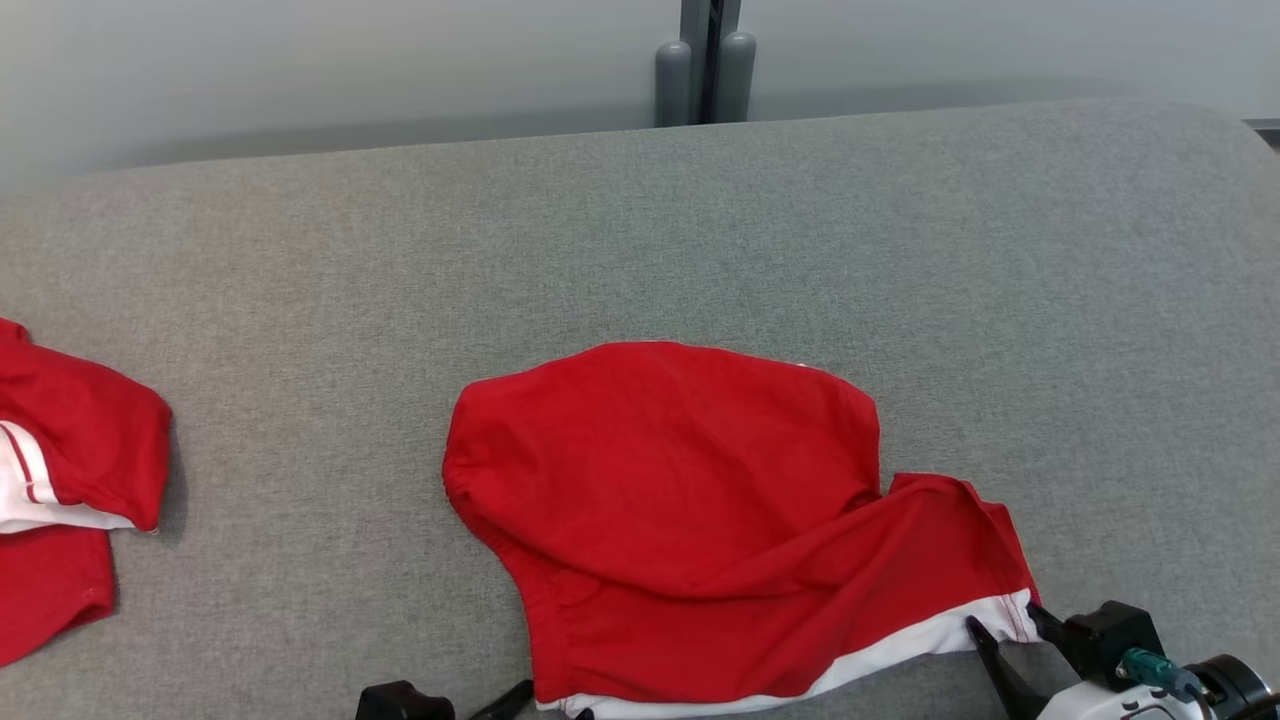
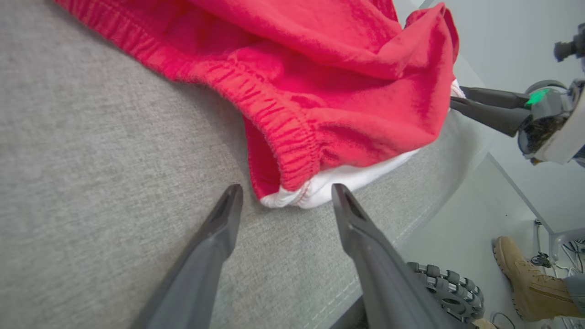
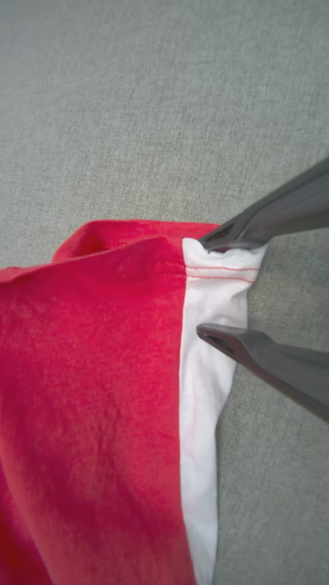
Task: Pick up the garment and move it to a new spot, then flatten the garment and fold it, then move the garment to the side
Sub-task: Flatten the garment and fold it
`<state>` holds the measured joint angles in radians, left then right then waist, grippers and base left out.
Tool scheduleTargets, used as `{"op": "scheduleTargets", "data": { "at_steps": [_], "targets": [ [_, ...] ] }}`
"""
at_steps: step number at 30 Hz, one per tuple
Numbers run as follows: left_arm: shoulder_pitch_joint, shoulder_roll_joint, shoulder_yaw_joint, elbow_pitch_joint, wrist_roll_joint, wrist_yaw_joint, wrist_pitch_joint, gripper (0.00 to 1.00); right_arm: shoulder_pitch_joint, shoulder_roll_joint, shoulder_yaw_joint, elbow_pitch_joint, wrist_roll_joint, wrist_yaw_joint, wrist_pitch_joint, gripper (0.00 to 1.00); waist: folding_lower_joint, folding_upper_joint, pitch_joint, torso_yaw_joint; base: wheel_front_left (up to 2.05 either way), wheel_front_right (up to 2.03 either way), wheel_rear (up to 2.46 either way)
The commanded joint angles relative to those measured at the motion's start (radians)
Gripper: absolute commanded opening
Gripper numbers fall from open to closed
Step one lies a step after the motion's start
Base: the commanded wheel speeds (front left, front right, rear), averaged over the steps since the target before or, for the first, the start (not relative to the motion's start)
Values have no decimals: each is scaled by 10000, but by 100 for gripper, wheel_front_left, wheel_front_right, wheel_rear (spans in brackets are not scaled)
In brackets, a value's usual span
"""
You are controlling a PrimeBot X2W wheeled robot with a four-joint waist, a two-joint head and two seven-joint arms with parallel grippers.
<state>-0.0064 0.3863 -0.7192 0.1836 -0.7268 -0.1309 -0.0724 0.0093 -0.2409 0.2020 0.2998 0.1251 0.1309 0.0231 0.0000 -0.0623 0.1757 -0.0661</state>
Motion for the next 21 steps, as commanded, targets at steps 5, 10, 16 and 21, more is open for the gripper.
{"op": "scheduleTargets", "data": {
  "at_steps": [5, 10, 16, 21],
  "targets": [
    [-343, 121, -375, 262, -257, -7, -419, 7, -137, -115, 312, -107, 316, -3, -74, 0, 0, 0, 41, -103, 0, 0, 0],
    [-607, 366, -973, 147, -635, -7, -508, 0, -114, -368, 597, -442, 1097, -3, 56, 0, 0, 0, -81, -149, 0, 0, 0],
    [-285, 1303, -728, -1710, -2088, -7, -503, 0, 466, -912, 328, -2674, 3683, -3, 717, 0, 0, 0, -393, -241, 0, 0, 0],
    [97, 3007, 76, -4680, -3169, 25, -85, 0, 1338, -1763, -532, -5919, 6100, 0, 1874, 0, 0, 0, -603, -248, 0, 0, 0]
  ]
}}
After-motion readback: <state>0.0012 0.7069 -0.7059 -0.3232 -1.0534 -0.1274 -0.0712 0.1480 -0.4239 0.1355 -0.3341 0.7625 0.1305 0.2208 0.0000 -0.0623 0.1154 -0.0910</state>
